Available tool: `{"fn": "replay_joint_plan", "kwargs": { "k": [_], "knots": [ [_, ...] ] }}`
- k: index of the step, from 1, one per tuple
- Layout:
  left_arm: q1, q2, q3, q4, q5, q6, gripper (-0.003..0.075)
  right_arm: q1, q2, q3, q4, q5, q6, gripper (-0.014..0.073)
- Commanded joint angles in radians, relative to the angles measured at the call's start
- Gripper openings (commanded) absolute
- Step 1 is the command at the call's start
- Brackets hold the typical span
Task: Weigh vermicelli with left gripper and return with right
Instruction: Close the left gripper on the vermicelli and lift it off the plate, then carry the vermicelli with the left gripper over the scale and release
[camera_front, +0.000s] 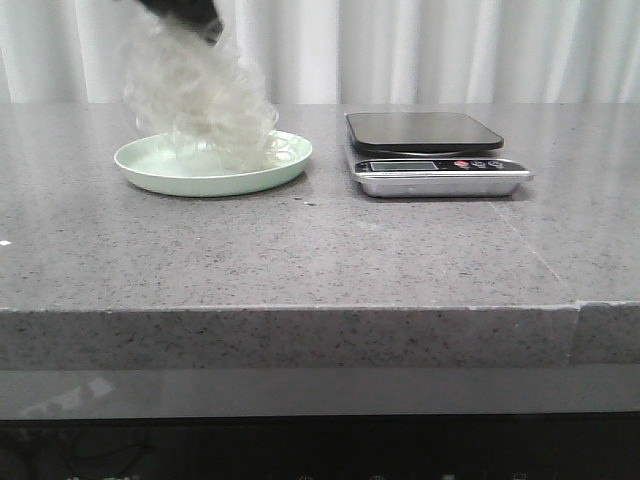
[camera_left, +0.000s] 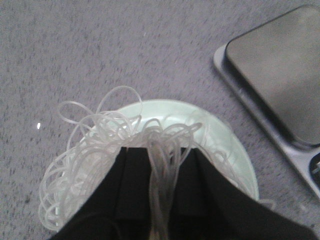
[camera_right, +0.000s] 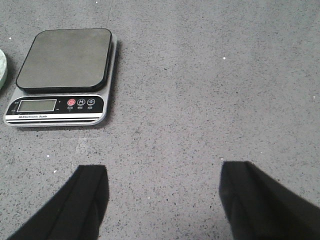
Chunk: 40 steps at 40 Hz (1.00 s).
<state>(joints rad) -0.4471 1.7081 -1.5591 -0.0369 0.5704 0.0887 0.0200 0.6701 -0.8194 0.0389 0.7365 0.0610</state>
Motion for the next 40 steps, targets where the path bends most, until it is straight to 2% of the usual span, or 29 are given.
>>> {"fn": "replay_joint_plan", "kwargs": {
  "k": [1,13,22,26,32,40],
  "knots": [
    [-0.048,-0.065,-0.12,-0.009,-0.071,0.006,0.0155,-0.004,0.008,-0.024,-0.001,-0.058,-0.008,0.0582],
    [-0.17,0.048,-0.405,-0.009,-0.071,0.031,0.0155,-0.004,0.008,-0.024,-0.001,-0.058,-0.008,0.0582],
    [-0.21,0.206,-0.625,-0.015,-0.073,0.031,0.0155,-0.004,0.008,-0.024,-0.001,-0.058,-0.008,0.0582],
    [-0.214,0.28,-0.701,-0.062,-0.079,0.031,0.0155,-0.004,0.008,-0.024,-0.001,-0.058,-0.008,0.0582],
    [-0.214,0.37,-0.774,-0.108,-0.089,0.031,0.0155,-0.004,0.008,-0.024,-0.001,-0.058,-0.008,0.0582],
    [-0.214,0.445,-0.779,-0.135,-0.098,0.031,0.0156,-0.004,0.008,-0.024,-0.001,-0.058,-0.008,0.0582]
  ]
}}
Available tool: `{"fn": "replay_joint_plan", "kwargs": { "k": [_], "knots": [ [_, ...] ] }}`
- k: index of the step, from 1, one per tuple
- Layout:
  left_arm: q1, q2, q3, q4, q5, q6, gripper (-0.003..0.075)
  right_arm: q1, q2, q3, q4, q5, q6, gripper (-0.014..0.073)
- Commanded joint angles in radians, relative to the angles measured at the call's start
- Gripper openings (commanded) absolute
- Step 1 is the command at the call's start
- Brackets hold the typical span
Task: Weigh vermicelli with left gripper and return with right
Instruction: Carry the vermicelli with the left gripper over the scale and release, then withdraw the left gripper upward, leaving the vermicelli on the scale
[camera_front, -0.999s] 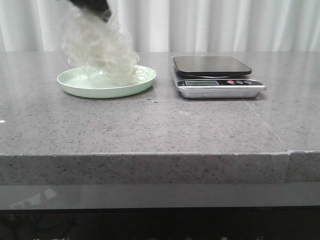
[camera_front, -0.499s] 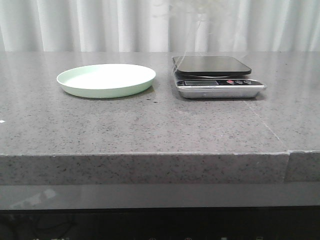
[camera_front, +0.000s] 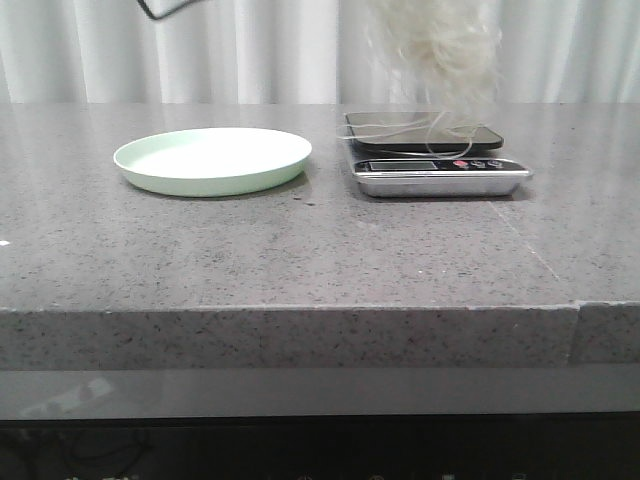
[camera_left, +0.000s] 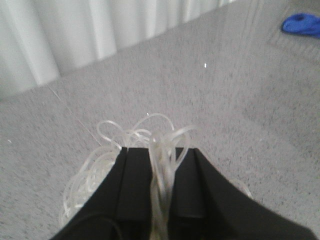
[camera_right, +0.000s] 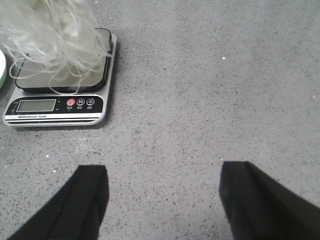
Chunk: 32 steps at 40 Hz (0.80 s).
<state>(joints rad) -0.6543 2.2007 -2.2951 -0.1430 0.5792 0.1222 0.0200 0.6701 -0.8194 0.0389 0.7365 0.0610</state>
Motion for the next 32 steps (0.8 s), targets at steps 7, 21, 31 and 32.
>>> {"fn": "replay_joint_plan", "kwargs": {
  "k": [7,21,31,32],
  "knots": [
    [-0.007,-0.016,-0.043,-0.029,-0.074,-0.003,0.0273,-0.004,0.008,-0.024,-0.001,-0.058,-0.008,0.0582],
    [-0.003,-0.027,-0.043,-0.013,-0.059,-0.003,0.043,-0.004,0.008,-0.024,-0.001,-0.058,-0.008,0.0582],
    [-0.003,-0.15,-0.043,0.069,0.022,-0.003,0.043,-0.004,0.008,-0.024,-0.001,-0.058,-0.008,0.0582],
    [-0.003,-0.164,-0.043,0.074,0.035,-0.003,0.043,-0.004,0.008,-0.024,-0.001,-0.058,-0.008,0.0582]
  ]
}}
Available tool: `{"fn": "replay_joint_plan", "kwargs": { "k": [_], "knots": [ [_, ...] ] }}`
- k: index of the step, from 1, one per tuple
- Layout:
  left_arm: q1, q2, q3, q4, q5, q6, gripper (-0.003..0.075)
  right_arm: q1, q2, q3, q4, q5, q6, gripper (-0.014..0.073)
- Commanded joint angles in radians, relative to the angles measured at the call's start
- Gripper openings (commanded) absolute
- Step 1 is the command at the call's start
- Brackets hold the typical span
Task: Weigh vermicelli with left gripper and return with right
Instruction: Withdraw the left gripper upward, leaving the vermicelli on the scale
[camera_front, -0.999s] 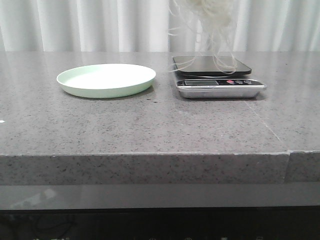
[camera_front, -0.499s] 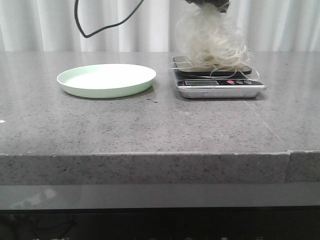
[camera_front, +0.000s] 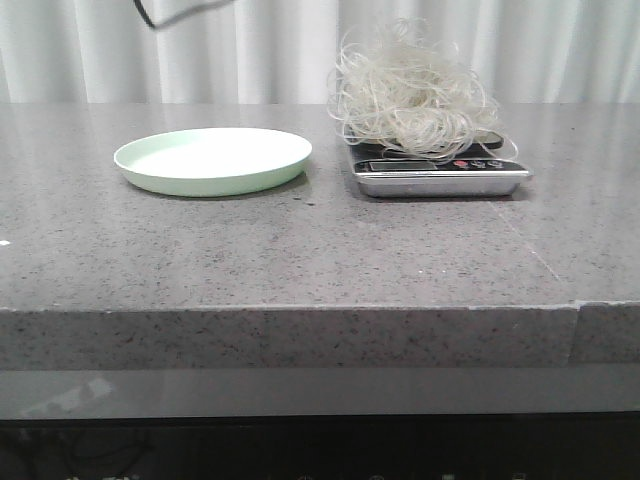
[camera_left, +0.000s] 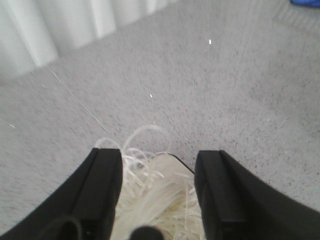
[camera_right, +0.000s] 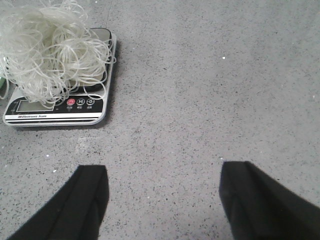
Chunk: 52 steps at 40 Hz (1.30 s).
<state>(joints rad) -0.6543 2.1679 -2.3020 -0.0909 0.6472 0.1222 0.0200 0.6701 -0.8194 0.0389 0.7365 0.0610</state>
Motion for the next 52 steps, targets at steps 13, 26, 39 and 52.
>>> {"fn": "replay_joint_plan", "kwargs": {
  "k": [13,26,39,52],
  "knots": [
    [-0.003,-0.34,-0.029,0.048,0.216,-0.005,0.0429,-0.004,0.008,-0.024,-0.001,-0.058,-0.008,0.0582],
    [-0.003,-0.606,0.302,0.044,0.191,-0.013,0.0386,-0.004,0.008,-0.024,-0.001,-0.058,-0.008,0.0582],
    [-0.003,-0.967,0.837,0.026,-0.026,-0.013,0.0306,-0.004,0.008,-0.024,-0.001,-0.058,-0.008,0.0582],
    [-0.003,-1.312,1.224,0.001,-0.097,-0.013,0.0272,-0.004,0.008,-0.024,-0.001,-0.058,-0.008,0.0582]
  ]
}}
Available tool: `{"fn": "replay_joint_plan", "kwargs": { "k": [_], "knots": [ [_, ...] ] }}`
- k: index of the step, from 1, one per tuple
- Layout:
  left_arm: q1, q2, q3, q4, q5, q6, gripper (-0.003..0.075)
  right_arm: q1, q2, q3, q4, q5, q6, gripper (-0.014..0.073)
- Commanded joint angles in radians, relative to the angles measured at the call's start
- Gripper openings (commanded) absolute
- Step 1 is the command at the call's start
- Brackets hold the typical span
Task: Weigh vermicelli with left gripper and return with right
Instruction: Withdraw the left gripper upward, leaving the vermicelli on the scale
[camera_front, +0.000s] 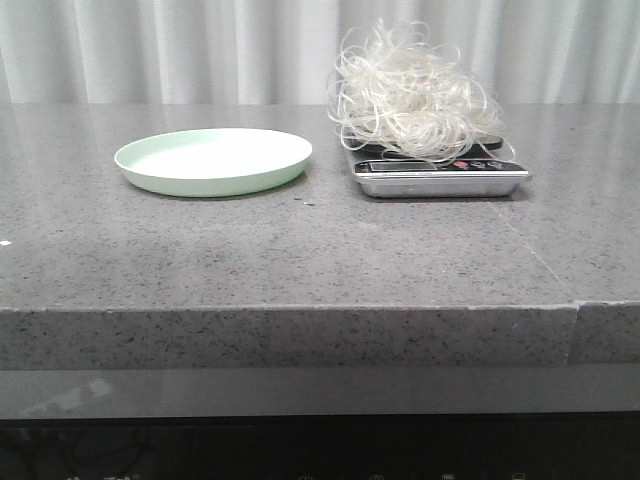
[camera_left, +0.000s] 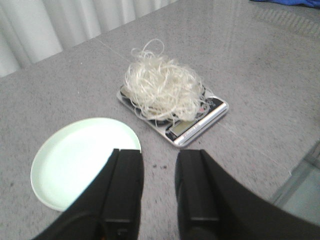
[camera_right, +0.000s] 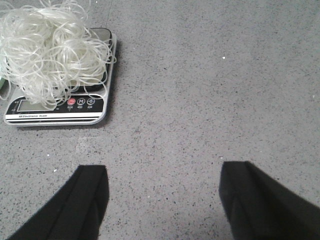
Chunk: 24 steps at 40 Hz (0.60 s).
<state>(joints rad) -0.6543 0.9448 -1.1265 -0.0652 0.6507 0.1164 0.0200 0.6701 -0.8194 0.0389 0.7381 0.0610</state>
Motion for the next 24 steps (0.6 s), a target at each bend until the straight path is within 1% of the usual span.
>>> {"fn": "replay_joint_plan", "kwargs": {
  "k": [1,8,14,24],
  "knots": [
    [-0.003,-0.111,0.075,-0.03,-0.105,-0.007,0.0272,-0.004,0.008,-0.024,-0.001,-0.06,-0.008,0.0582],
    [-0.003,-0.274,0.205,-0.03,-0.109,-0.007,0.0272,-0.004,0.008,-0.024,-0.001,-0.062,-0.008,0.0582],
    [-0.003,-0.389,0.278,-0.03,-0.109,-0.007,0.0272,-0.004,0.008,-0.024,-0.001,-0.056,-0.008,0.0582],
    [-0.003,-0.431,0.302,-0.03,-0.109,-0.007,0.0272,-0.004,0.008,-0.024,0.0,-0.067,-0.008,0.0582]
  ]
}}
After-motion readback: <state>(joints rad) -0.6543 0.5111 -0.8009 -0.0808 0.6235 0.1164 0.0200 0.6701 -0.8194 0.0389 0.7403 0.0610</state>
